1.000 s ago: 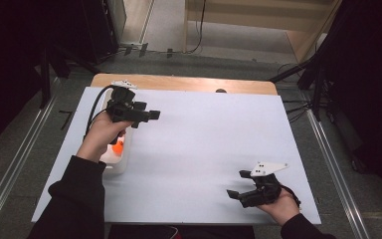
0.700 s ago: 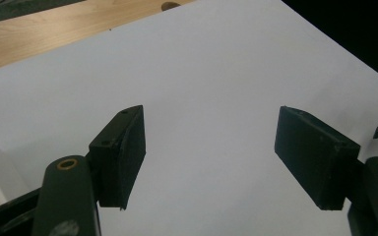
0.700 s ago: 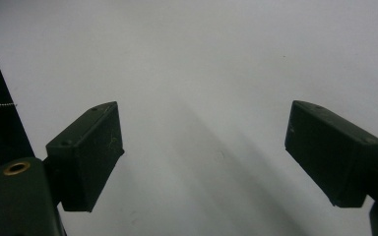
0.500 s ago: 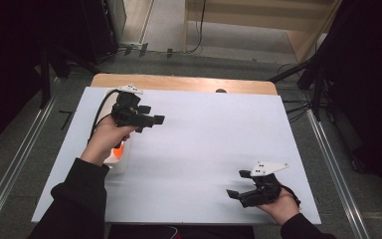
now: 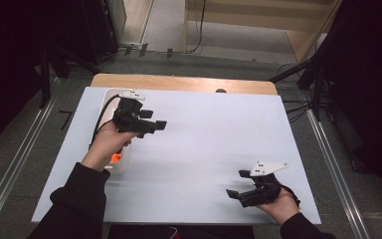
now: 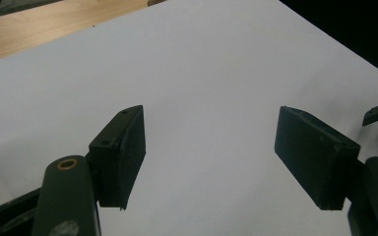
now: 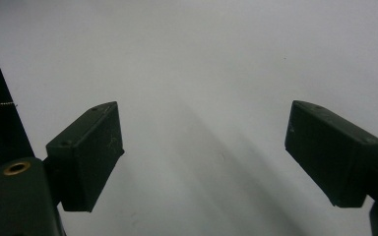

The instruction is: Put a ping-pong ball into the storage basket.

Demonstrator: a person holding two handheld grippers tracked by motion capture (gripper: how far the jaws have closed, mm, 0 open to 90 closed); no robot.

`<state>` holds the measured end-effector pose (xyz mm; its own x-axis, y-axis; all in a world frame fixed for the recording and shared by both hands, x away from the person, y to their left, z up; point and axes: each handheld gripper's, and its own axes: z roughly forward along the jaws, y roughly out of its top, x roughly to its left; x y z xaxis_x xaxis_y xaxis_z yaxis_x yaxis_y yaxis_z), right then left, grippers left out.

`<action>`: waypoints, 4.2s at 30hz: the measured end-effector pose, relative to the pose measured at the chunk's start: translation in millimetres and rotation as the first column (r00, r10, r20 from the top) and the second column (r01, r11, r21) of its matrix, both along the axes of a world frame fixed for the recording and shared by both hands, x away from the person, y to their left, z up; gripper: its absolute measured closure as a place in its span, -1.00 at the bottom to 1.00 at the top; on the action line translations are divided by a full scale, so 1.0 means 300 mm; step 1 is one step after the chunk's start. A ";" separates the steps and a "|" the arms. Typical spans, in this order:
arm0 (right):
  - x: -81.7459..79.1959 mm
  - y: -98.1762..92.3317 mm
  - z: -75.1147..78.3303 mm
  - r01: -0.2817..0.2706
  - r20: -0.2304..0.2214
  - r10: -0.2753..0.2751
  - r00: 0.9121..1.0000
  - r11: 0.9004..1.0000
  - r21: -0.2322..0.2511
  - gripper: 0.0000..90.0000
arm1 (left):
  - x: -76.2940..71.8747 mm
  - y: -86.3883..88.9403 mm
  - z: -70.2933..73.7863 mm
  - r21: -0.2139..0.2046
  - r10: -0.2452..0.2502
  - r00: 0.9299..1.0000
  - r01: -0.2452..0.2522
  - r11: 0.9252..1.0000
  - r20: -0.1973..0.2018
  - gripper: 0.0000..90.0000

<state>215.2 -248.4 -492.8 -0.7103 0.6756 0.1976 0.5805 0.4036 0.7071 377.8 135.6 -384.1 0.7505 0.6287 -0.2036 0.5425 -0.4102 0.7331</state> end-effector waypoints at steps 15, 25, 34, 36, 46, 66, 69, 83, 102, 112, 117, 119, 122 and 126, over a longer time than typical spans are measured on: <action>0.000 0.001 0.000 0.000 0.003 0.000 1.000 1.000 0.000 -0.71 | -0.032 -0.004 -0.033 0.008 -0.010 1.000 0.010 1.000 0.003 -0.38; 0.001 0.001 0.000 -0.001 0.004 0.001 1.000 1.000 0.000 -0.71 | -0.061 0.000 -0.037 0.014 -0.024 1.000 0.023 1.000 0.004 -0.38; 0.001 0.002 0.000 -0.002 0.004 0.002 1.000 1.000 -0.001 -0.71 | -0.091 -0.003 -0.044 0.018 -0.030 1.000 0.030 0.999 0.009 -0.38; 0.001 0.001 0.000 -0.001 0.004 0.001 1.000 1.000 -0.002 -0.71 | -0.096 -0.004 -0.046 0.017 -0.033 0.999 0.032 0.999 0.012 -0.38; 0.000 0.002 0.000 -0.001 0.004 0.001 1.000 1.000 -0.001 -0.71 | -0.128 -0.008 -0.062 0.021 -0.043 0.999 0.043 0.999 0.025 -0.38; 0.001 0.002 -0.001 0.000 0.002 0.000 1.000 1.000 0.000 -0.71 | -0.189 -0.005 -0.107 0.024 -0.067 0.997 0.067 0.997 0.028 -0.38; 0.001 0.002 -0.001 0.000 0.003 0.000 1.000 1.000 -0.001 -0.71 | -0.199 -0.002 -0.114 0.022 -0.073 0.997 0.072 0.997 0.029 -0.38; 0.002 0.003 -0.001 0.002 0.003 -0.001 1.000 1.000 -0.002 -0.71 | -0.228 0.015 -0.144 0.028 -0.083 0.996 0.083 0.996 0.021 -0.38; 0.001 0.004 -0.001 0.002 0.003 -0.002 1.000 1.000 -0.002 -0.71 | -0.258 0.026 -0.181 0.043 -0.116 0.993 0.114 0.992 0.037 -0.38; 0.001 0.004 -0.001 0.003 0.002 -0.003 1.000 1.000 -0.002 -0.71 | -0.287 0.028 -0.200 0.047 -0.142 0.989 0.140 0.989 0.043 -0.38; 0.002 0.004 -0.002 0.003 0.004 -0.003 1.000 1.000 -0.004 -0.71 | -0.304 0.030 -0.212 0.047 -0.151 0.988 0.149 0.988 0.040 -0.38; 0.002 0.004 -0.002 0.001 0.007 -0.001 1.000 1.000 -0.004 -0.71 | -0.310 0.031 -0.218 0.038 -0.157 0.987 0.156 0.987 0.042 -0.38; 0.002 0.004 -0.002 0.000 0.007 0.000 1.000 1.000 -0.004 -0.71 | -0.321 0.033 -0.227 0.036 -0.176 0.983 0.175 0.984 0.047 -0.44; 0.002 0.005 -0.002 0.002 0.006 -0.002 1.000 1.000 -0.003 -0.71 | -0.331 0.037 -0.238 0.042 -0.181 0.982 0.179 0.983 0.045 -0.44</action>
